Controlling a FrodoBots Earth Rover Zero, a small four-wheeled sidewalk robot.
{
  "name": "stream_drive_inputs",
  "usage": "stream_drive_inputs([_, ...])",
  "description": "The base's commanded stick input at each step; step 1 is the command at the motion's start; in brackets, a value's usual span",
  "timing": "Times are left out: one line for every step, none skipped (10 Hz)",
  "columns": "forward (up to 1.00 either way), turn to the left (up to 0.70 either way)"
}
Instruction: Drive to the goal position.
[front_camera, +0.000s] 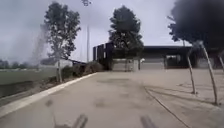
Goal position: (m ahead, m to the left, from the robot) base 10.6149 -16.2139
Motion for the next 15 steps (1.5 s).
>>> stream_drive_inputs([0.7,-0.14])
stream_drive_inputs([0.7,-0.05])
stream_drive_inputs([0.7,0.0])
stream_drive_inputs([0.7,0.0])
stream_drive_inputs([0.7,-0.08])
stream_drive_inputs([0.7,-0.15])
stream_drive_inputs([0.7,-0.23])
stream_drive_inputs([0.7,-0.04])
stream_drive_inputs([0.7,-0.02])
stream_drive_inputs([0.7,-0.23])
stream_drive_inputs([0.7,-0.13])
stream_drive_inputs([0.7,-0.02])
stream_drive_inputs([0.7,-0.08])
stream_drive_inputs([0.7,-0.18])
stream_drive_inputs([0.7,-0.22])
